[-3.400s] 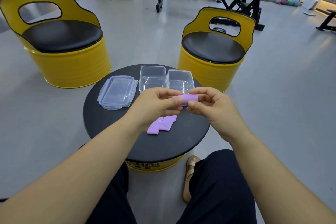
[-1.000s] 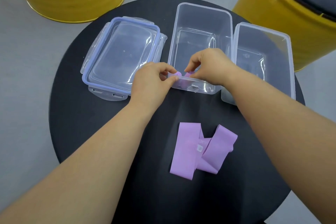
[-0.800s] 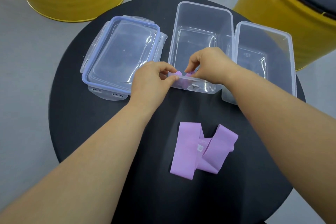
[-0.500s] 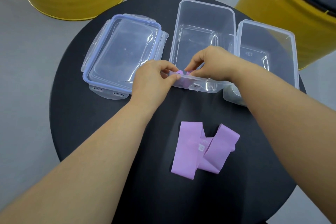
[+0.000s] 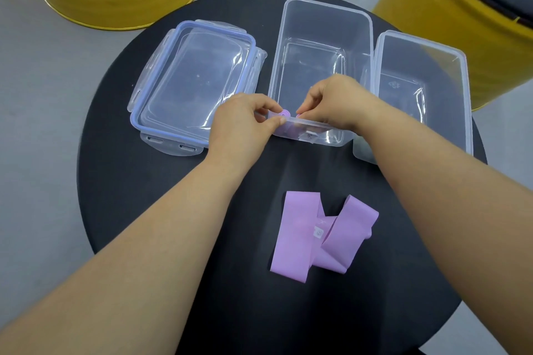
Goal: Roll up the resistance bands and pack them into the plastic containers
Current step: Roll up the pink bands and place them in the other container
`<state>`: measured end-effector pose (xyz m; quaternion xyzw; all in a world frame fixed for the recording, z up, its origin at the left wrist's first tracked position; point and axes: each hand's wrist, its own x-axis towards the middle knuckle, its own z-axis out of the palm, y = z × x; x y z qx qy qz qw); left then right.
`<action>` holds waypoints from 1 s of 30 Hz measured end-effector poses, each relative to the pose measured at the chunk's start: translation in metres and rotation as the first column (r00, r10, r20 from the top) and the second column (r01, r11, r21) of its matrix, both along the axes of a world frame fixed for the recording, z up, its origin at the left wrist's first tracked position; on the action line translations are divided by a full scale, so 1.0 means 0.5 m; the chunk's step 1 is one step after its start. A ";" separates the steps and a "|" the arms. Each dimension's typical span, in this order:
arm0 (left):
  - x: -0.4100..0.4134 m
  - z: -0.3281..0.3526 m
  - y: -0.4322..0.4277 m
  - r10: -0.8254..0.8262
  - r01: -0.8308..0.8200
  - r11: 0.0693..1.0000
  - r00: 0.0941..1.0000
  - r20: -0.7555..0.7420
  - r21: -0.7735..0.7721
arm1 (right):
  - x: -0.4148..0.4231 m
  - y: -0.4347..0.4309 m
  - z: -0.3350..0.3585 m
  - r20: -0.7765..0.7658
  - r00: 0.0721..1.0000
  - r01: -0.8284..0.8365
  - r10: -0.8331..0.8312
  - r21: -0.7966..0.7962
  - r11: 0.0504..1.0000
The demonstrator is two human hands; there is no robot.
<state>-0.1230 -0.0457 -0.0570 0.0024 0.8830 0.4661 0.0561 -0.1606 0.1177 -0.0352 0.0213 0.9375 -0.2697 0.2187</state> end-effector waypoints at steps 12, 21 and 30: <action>-0.001 -0.001 0.001 -0.003 0.002 1.000 1.000 0.008 0.010 | 0.004 0.016 -0.001 0.044 0.999 0.020 -0.015 -0.111 0.994; 0.000 0.000 0.000 -0.007 0.007 1.000 1.000 0.008 -0.008 | -0.001 0.007 -0.006 0.036 0.997 0.063 -0.061 -0.069 0.996; 0.000 0.000 -0.002 -0.011 0.011 1.000 1.000 0.014 -0.010 | -0.001 0.012 -0.007 0.050 0.995 0.091 -0.087 -0.079 0.993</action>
